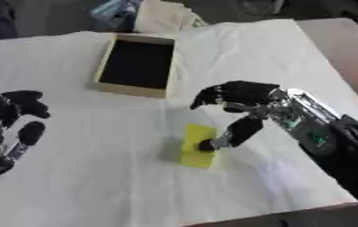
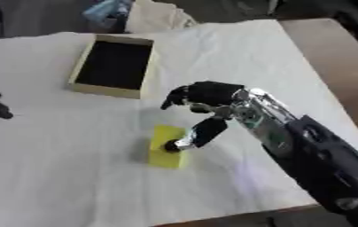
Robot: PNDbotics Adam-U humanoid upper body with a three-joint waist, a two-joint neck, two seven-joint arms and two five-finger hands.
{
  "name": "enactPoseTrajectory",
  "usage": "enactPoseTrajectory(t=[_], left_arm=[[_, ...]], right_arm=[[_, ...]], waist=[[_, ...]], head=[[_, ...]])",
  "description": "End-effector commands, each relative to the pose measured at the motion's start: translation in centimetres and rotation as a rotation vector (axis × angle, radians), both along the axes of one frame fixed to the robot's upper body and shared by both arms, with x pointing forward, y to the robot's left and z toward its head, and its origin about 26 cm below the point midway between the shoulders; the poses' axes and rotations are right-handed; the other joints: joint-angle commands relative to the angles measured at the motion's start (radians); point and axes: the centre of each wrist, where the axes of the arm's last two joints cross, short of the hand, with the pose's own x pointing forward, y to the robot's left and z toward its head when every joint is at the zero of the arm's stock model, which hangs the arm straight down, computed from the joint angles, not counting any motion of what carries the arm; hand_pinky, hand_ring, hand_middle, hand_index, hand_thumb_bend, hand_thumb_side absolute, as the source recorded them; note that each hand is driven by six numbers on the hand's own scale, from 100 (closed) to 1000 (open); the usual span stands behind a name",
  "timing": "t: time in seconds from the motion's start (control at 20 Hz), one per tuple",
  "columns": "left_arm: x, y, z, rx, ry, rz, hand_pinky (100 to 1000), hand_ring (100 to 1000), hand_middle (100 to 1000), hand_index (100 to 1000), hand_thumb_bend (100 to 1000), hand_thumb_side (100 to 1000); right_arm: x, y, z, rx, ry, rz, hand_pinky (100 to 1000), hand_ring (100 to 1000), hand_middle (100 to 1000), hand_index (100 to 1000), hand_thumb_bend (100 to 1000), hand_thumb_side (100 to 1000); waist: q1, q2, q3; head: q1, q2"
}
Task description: Pick up objects on the table and place them in the box.
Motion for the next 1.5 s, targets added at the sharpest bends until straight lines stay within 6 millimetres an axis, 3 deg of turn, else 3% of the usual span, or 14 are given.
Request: enactPoseTrajectory(t=[0.05,0.8,1.5], left_arm=[[-0.1,0.0,0.7,0.006,-0.026,-0.005,859,644,594,787,535,585],[-0.2,0.3,1.0,0.004,-0.032,0.009,858,644,594,787,537,579],[-0.2,0.3,0.8,0.004,-0.026,0.007,857,644,594,787,541,579]], right_arm=[[0.0,-0.5,1.2,-0.014,-0.036,-0.001,761,793,835,908,529,844],[-2.9,1.0,4.0,-0.043,-0.066,0.088,762,796,839,907,517,851],[-1.8,1.4,2.0,-0.067,-0.027,0.046,758,784,837,904,504,838]], waist=[[0.000,-0.020,-0.003],[-0.009,-0.028,-0.022],[-0.012,-0.031,-0.013]], head=[[0.003,-0.007],[0.007,-0.002],[0.001,-0.001]])
